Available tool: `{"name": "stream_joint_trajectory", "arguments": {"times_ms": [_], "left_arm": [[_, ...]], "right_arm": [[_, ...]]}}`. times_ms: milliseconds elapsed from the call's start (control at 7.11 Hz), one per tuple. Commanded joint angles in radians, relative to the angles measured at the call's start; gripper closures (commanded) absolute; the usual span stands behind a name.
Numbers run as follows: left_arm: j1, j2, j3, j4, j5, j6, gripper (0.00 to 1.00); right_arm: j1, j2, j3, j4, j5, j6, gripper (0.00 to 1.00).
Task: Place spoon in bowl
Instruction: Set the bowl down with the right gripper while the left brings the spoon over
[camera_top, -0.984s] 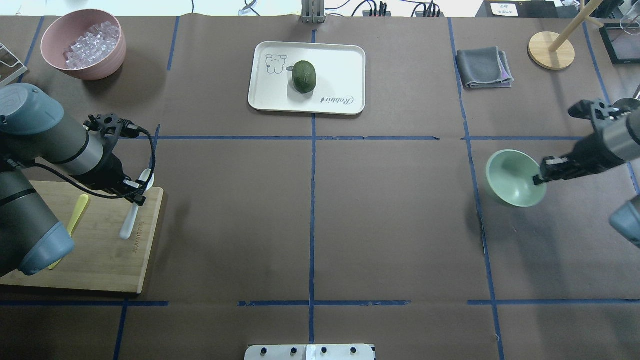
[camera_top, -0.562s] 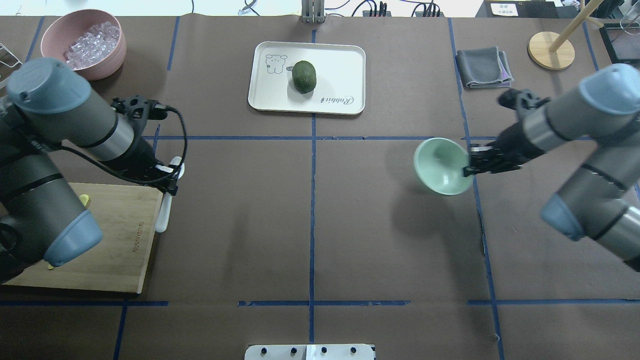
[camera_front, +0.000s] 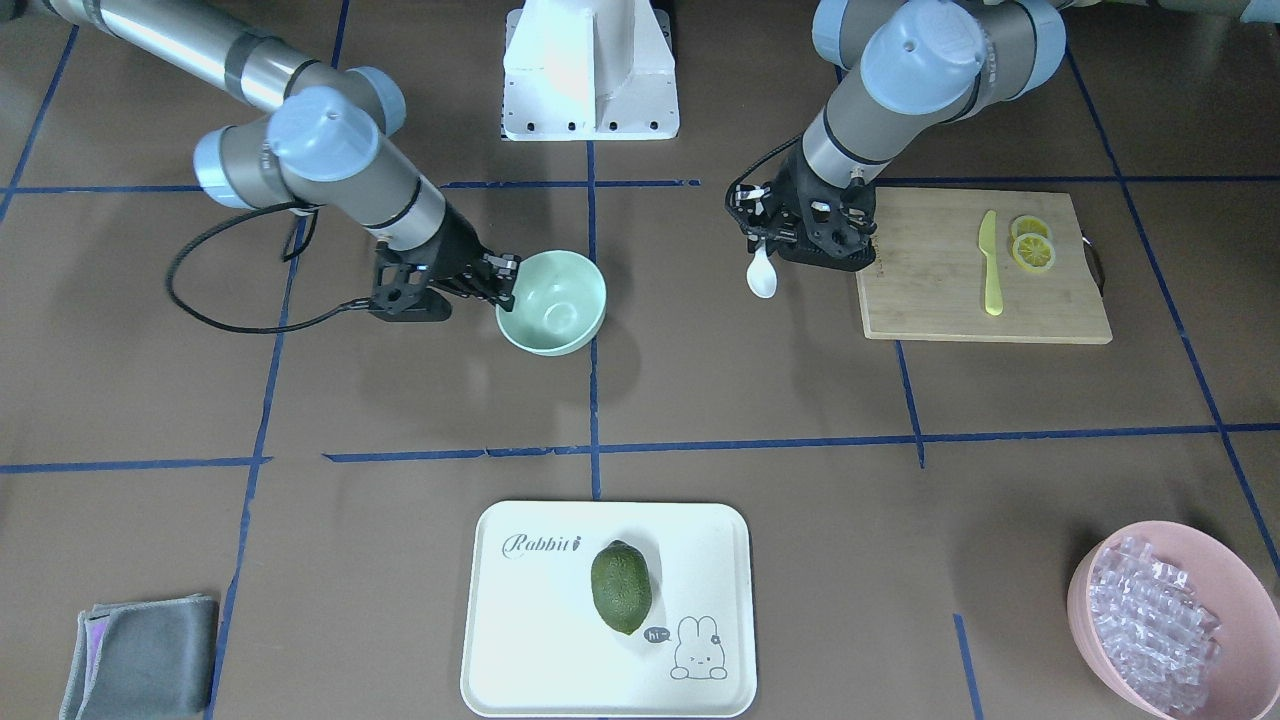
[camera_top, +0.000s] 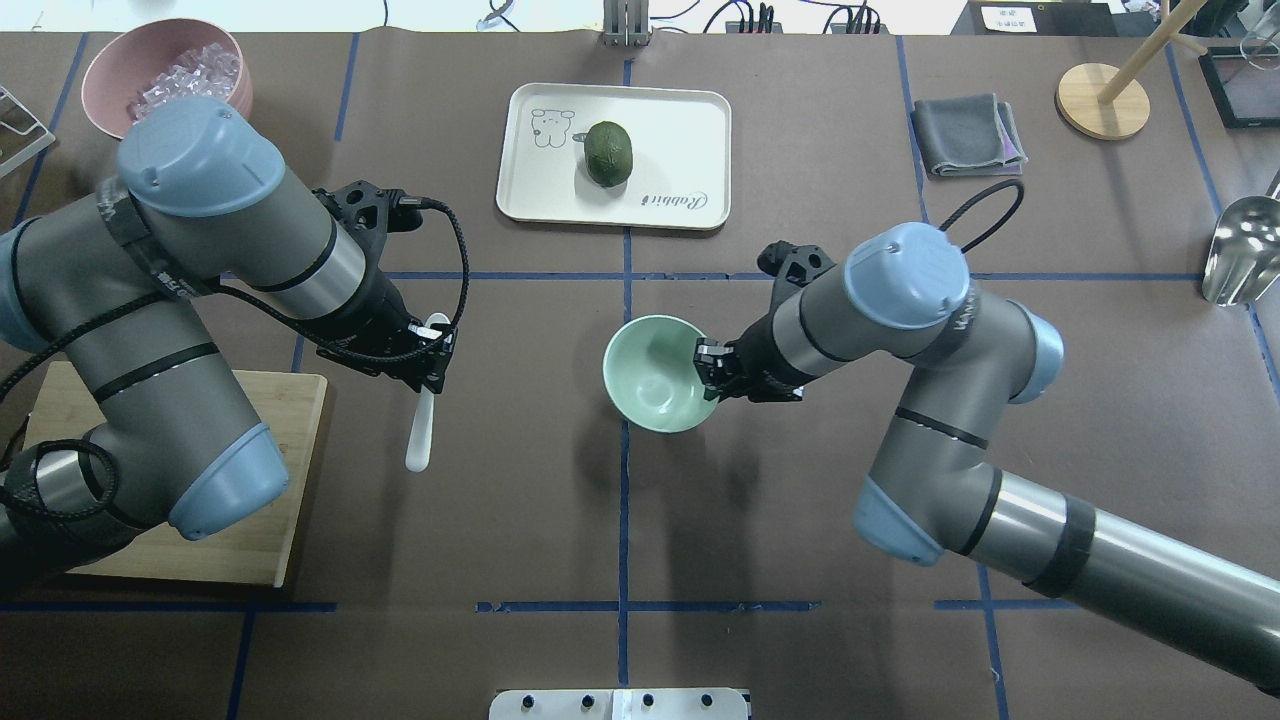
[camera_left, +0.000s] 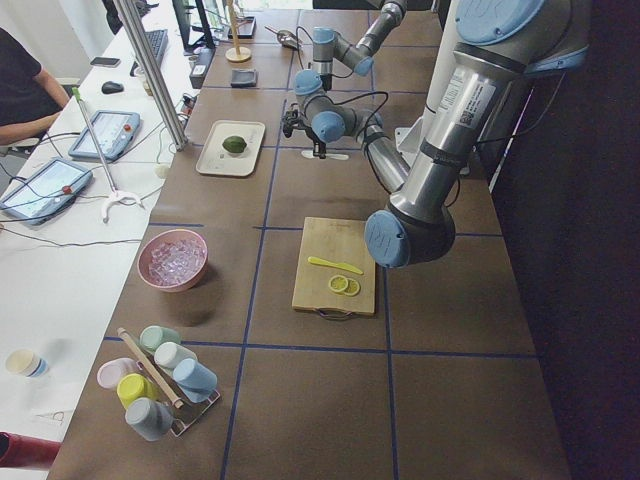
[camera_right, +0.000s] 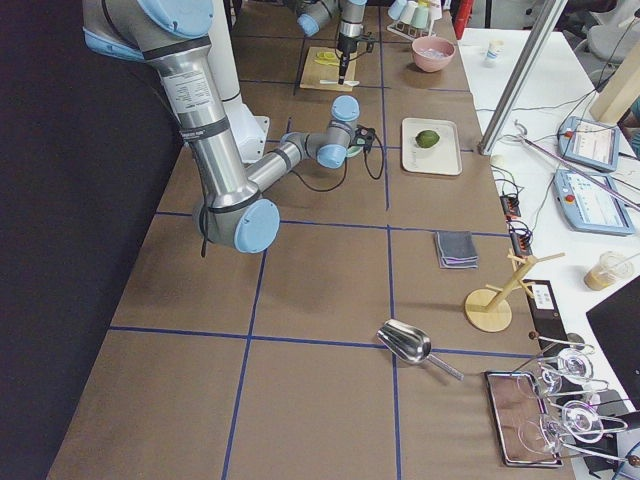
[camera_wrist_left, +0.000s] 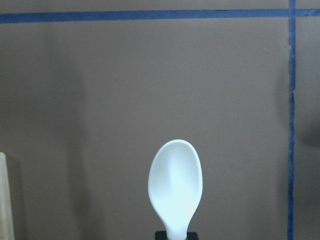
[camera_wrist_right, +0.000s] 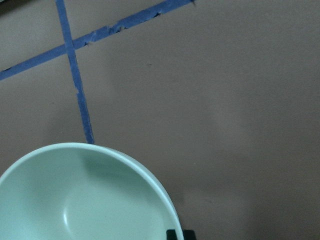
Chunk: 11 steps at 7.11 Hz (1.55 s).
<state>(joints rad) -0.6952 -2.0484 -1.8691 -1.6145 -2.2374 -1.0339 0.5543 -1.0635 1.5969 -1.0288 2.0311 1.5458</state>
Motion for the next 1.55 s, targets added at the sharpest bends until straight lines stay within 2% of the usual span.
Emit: {"name": "stream_joint_trajectory", "arguments": {"times_ms": [0, 141, 281, 422, 562, 844, 984, 1266, 1406], "left_arm": [[0.037, -0.048, 0.024, -0.002, 0.004, -0.068, 1.00], [0.072, -0.105, 0.063, -0.002, 0.007, -0.119, 1.00], [0.080, -0.154, 0.112, -0.008, 0.008, -0.141, 1.00], [0.086, -0.206, 0.163, -0.010, 0.037, -0.156, 1.00], [0.092, -0.214, 0.169, -0.013, 0.041, -0.158, 1.00], [0.098, -0.310, 0.284, -0.013, 0.042, -0.158, 1.00], [0.098, -0.335, 0.315, -0.015, 0.042, -0.158, 1.00], [0.115, -0.404, 0.416, -0.030, 0.093, -0.153, 1.00], [0.120, -0.403, 0.442, -0.071, 0.093, -0.150, 0.97]], "right_arm": [[-0.028, 0.060, -0.031, -0.048, -0.054, 0.010, 0.92], [-0.028, 0.074, -0.032, -0.075, -0.052, 0.010, 0.29], [-0.027, 0.077, -0.023, -0.077, -0.052, 0.010, 0.00], [-0.004, 0.064, 0.029, -0.077, -0.040, 0.008, 0.00], [0.028, 0.015, 0.093, -0.077, 0.003, 0.008, 0.00], [0.196, -0.216, 0.268, -0.067, 0.228, -0.006, 0.00], [0.261, -0.301, 0.311, -0.065, 0.276, -0.009, 0.00], [0.323, -0.435, 0.359, -0.062, 0.291, -0.094, 0.00], [0.325, -0.458, 0.351, -0.062, 0.291, -0.165, 0.00]]}}
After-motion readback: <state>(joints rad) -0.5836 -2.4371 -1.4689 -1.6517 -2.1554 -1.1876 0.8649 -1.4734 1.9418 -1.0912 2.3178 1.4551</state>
